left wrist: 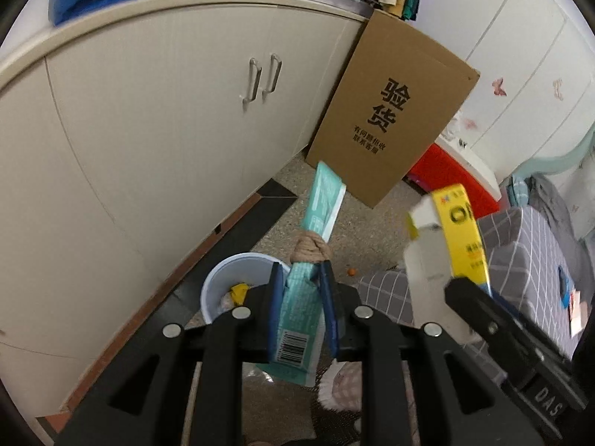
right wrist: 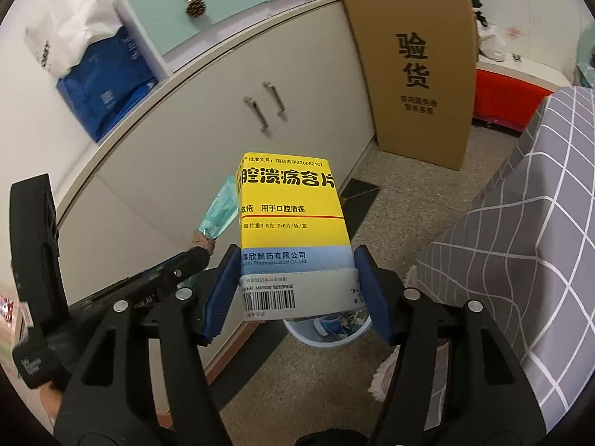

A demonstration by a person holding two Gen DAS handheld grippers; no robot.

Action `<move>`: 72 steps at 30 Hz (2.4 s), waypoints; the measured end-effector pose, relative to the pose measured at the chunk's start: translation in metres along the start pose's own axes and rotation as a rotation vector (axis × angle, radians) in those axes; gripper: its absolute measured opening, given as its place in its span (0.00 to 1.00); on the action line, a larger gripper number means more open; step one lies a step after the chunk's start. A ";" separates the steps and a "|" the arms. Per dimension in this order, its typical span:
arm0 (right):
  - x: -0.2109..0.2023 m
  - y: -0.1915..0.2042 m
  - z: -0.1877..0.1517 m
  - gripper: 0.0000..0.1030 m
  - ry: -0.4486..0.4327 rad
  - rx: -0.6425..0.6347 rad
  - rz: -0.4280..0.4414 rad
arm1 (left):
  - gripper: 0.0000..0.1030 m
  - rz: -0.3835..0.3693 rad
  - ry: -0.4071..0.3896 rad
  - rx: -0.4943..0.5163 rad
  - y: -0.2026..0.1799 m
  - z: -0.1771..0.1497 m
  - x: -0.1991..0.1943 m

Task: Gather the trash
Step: 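Carry the tube and medicine box over the white wastebasket, then open both tools to drop the tube and box into the wastebasket, then move both tools back over the table toward the remaining items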

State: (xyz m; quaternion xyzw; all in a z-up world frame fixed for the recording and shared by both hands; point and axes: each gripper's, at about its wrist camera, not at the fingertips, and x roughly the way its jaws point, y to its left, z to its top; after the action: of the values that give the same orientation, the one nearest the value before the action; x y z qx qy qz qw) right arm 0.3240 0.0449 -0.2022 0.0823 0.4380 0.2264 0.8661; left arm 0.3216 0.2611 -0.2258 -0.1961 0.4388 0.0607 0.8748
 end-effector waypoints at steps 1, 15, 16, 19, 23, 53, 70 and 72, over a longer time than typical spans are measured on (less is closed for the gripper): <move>0.002 -0.002 0.000 0.59 0.002 0.007 -0.007 | 0.61 0.026 0.012 -0.014 0.003 0.002 0.007; 0.021 0.000 -0.008 0.60 0.050 -0.005 -0.018 | 0.74 0.071 0.010 -0.067 0.023 -0.006 0.009; 0.022 0.001 -0.008 0.60 0.053 -0.007 -0.018 | 0.74 0.073 0.008 -0.071 0.025 -0.006 0.008; 0.021 0.002 -0.008 0.60 0.053 -0.009 -0.017 | 0.74 0.073 0.008 -0.084 0.028 -0.006 0.006; 0.021 0.005 -0.008 0.60 0.048 -0.017 -0.019 | 0.74 0.070 0.004 -0.093 0.033 -0.006 0.005; -0.004 0.010 0.004 0.86 -0.014 -0.018 -0.025 | 0.76 0.162 -0.100 -0.125 0.033 -0.009 -0.047; -0.161 -0.096 -0.007 0.87 -0.235 0.028 -0.114 | 0.79 0.024 -0.134 0.117 -0.136 -0.049 -0.092; -0.182 -0.120 -0.011 0.88 -0.266 0.045 -0.154 | 0.79 -0.006 -0.123 0.162 -0.171 -0.057 -0.090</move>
State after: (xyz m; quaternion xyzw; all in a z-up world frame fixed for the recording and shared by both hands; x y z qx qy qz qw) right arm 0.2608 -0.1466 -0.1185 0.0975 0.3293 0.1367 0.9292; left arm 0.2718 0.0882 -0.1359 -0.1221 0.3873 0.0344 0.9132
